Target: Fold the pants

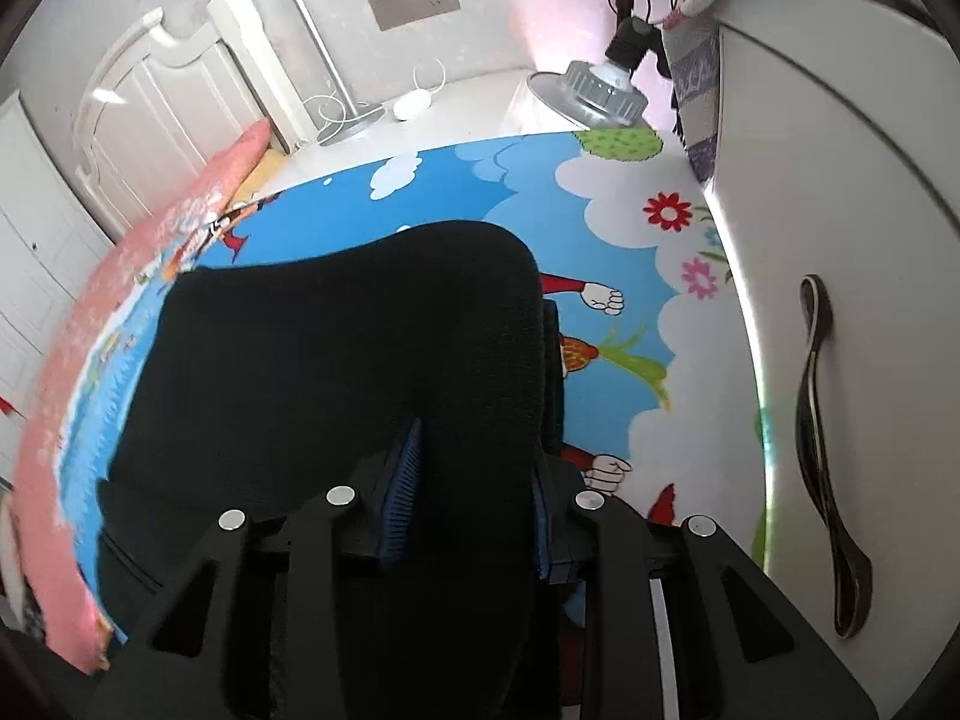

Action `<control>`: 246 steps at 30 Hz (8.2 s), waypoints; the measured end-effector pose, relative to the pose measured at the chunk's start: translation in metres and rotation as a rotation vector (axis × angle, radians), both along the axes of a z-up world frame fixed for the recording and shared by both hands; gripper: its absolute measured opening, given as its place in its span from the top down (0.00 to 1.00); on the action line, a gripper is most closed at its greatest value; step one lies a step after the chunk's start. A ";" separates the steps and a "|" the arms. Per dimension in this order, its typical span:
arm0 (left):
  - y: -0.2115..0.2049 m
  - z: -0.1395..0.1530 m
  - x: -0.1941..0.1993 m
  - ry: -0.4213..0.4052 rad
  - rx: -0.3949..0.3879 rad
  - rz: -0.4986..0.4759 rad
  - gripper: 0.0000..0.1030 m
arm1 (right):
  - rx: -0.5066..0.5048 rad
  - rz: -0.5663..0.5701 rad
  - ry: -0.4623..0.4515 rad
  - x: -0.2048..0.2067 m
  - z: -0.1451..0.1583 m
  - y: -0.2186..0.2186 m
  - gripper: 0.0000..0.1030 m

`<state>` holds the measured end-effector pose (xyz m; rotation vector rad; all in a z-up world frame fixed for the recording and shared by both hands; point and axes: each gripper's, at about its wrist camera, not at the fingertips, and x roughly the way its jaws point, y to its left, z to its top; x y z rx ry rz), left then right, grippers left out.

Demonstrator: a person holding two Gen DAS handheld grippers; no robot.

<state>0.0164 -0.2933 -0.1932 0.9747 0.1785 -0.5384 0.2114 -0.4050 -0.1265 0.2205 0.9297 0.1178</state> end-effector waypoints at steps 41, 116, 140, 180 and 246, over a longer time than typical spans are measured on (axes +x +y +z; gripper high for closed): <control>0.204 -0.002 -0.006 0.182 -0.059 0.124 0.94 | -0.701 0.284 -0.113 0.104 -0.017 0.287 0.13; -0.023 0.090 0.280 0.953 -0.403 0.049 0.85 | -0.271 -0.404 -0.066 -0.079 -0.006 0.025 0.07; 0.184 0.062 0.150 0.848 -0.593 0.372 0.69 | -0.274 -0.435 -0.091 -0.081 -0.004 0.029 0.07; 0.005 0.075 0.298 0.877 -0.407 0.242 0.40 | -0.333 -0.342 -0.047 -0.106 -0.003 0.097 0.05; 0.191 0.137 0.102 0.665 -0.670 0.403 0.02 | -0.285 -0.370 -0.118 -0.148 0.047 0.117 0.06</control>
